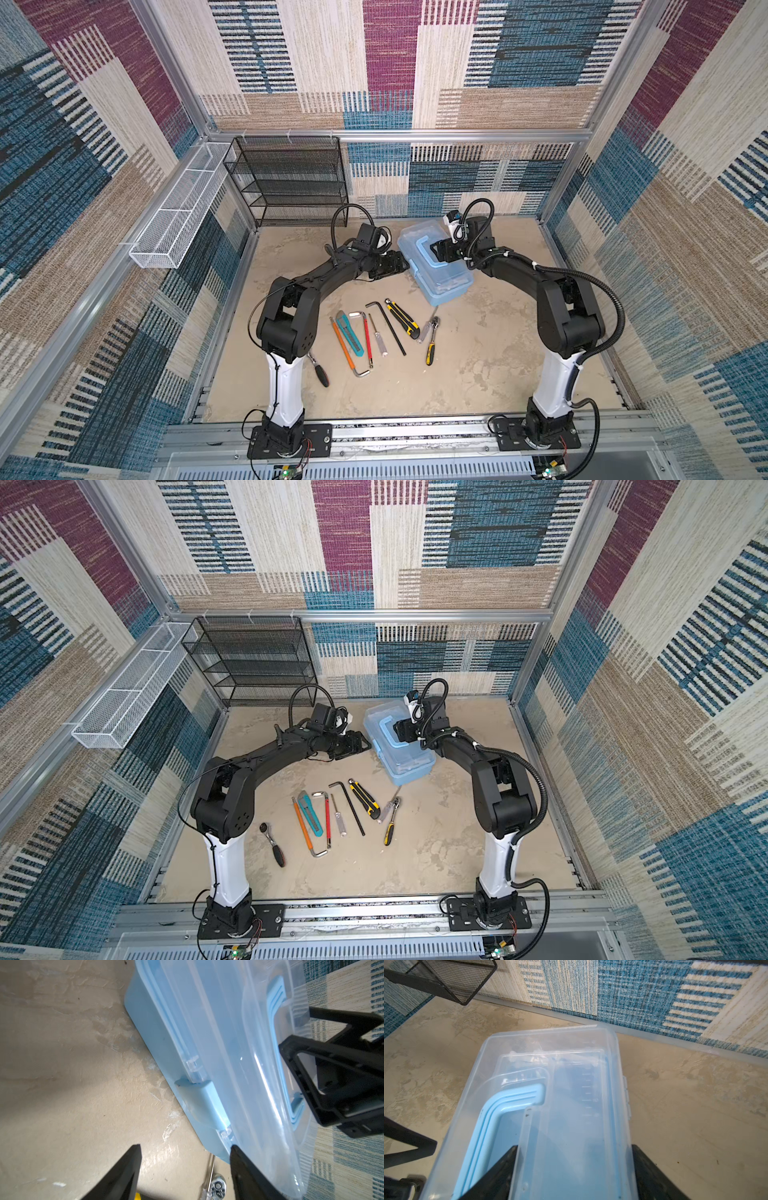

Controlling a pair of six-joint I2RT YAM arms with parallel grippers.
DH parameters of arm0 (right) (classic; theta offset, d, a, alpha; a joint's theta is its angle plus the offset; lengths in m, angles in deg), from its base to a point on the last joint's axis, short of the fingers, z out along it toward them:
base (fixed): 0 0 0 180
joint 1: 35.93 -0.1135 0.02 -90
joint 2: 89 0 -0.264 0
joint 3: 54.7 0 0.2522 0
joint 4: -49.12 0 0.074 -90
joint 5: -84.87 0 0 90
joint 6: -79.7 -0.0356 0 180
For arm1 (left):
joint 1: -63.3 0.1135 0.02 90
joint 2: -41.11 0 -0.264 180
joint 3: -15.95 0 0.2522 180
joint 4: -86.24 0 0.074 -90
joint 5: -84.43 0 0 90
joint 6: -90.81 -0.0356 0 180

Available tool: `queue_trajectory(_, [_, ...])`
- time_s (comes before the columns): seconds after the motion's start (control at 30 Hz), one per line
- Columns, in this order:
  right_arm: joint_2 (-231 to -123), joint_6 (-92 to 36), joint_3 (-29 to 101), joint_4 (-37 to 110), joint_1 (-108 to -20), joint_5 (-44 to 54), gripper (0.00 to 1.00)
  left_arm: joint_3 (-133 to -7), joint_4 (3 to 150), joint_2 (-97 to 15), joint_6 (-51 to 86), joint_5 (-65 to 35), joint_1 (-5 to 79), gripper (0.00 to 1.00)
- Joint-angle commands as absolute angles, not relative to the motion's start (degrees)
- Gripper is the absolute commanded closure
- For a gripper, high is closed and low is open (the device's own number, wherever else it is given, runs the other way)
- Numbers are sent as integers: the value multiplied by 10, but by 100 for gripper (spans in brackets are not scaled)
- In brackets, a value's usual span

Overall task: Pack the tool kit
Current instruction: 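Tilt the tool box up onto its side with both grippers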

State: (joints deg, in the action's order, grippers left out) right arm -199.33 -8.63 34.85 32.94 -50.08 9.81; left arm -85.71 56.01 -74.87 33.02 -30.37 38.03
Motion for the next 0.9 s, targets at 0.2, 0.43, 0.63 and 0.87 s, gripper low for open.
queue_trajectory(0.2, [-1991,-176,272,242,-459,160,29,-854,619,-761,383,-359,374,32])
queue_trajectory(0.43, [-1974,-199,231,283,-440,191,29,-865,662,-772,424,-383,364,32])
queue_trajectory(0.63, [-1966,-218,203,314,-421,223,29,-836,703,-762,460,-382,357,32])
queue_trajectory(0.87, [-1962,-226,184,336,-416,253,30,-775,806,-740,527,-398,351,31])
